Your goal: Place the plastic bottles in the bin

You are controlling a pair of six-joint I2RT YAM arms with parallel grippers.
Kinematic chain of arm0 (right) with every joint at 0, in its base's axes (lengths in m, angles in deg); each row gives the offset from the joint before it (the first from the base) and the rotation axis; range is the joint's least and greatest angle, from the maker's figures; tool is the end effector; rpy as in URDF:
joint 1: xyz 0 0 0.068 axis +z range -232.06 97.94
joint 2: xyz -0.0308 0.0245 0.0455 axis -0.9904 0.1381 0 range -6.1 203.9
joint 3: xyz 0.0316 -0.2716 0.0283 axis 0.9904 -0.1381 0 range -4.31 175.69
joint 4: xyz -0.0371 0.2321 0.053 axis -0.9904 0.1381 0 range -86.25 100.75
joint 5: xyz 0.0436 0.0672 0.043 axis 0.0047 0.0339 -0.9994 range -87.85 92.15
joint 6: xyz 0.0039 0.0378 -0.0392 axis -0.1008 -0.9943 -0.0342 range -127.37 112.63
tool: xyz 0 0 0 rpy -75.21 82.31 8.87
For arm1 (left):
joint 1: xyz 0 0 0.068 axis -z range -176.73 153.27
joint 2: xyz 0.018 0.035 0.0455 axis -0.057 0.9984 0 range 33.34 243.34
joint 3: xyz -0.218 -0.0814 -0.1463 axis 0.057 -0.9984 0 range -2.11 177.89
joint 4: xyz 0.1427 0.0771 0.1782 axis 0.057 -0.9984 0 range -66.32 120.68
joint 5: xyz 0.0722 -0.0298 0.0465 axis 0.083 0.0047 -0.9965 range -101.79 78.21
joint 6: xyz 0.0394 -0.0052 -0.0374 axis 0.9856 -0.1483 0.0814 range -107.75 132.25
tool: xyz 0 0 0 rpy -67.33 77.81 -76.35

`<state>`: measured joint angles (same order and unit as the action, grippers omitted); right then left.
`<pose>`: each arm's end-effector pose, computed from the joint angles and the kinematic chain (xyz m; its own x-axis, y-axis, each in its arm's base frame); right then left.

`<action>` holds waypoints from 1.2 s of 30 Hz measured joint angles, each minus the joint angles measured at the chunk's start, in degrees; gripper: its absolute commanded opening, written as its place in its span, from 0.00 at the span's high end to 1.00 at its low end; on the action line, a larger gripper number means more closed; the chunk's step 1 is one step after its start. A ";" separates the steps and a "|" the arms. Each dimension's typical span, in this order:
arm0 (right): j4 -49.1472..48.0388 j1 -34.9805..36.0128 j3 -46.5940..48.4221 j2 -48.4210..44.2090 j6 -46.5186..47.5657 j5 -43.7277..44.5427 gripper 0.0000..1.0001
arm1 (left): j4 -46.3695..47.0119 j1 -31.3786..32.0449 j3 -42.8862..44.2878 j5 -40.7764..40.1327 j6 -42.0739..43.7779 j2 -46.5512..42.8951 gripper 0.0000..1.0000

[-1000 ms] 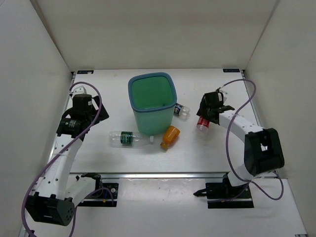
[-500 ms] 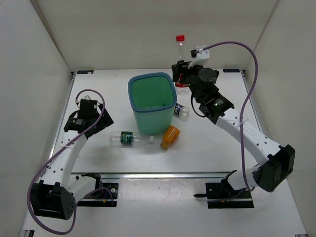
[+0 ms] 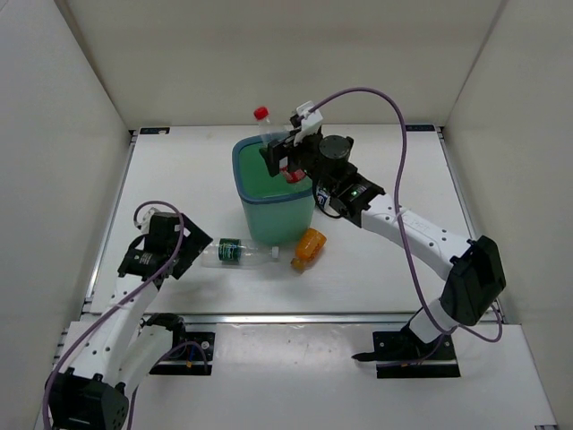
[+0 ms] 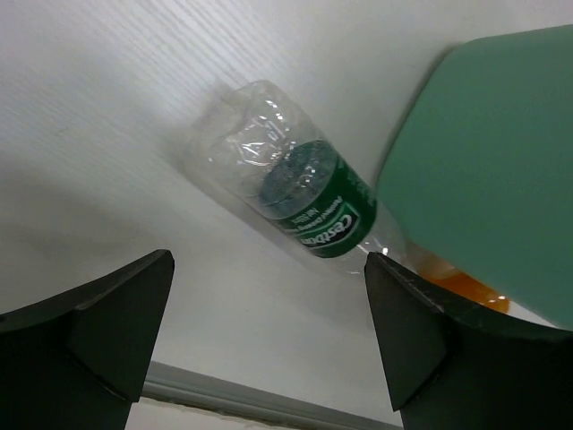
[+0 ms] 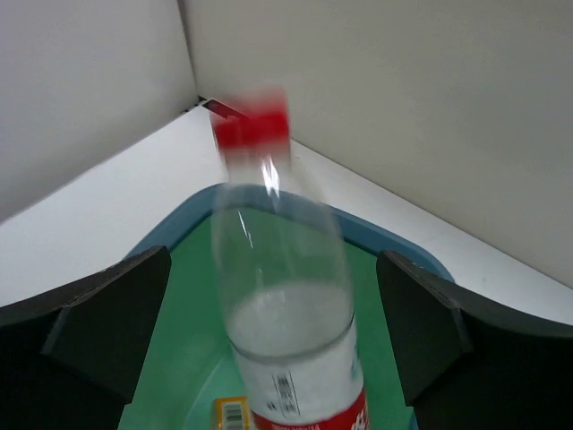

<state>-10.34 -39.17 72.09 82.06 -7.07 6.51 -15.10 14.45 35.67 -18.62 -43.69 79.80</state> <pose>0.2602 0.2378 0.3973 0.0330 0.0236 -0.9992 -0.6228 0.7824 -0.0020 0.1286 -0.0209 0.2422 -0.5504 -0.7297 -0.4058 -0.5915 0.6838 -0.4273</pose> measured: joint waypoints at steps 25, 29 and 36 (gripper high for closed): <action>20.52 -21.20 -20.41 -34.14 -4.72 15.30 0.01 | 6.21 9.46 -2.08 -4.94 -14.75 11.41 0.02; 25.64 -26.62 -22.77 -38.21 -6.58 14.82 0.01 | 7.72 10.32 -2.08 -5.90 -15.96 16.02 0.01; 29.62 -29.57 -27.17 -40.89 -8.92 14.32 0.01 | 14.23 11.08 -0.66 -7.89 -16.83 23.02 0.01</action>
<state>19.28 -68.74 44.92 41.16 -15.99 20.82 -0.87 25.53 35.02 -26.51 -60.52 102.81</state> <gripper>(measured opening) 0.990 0.990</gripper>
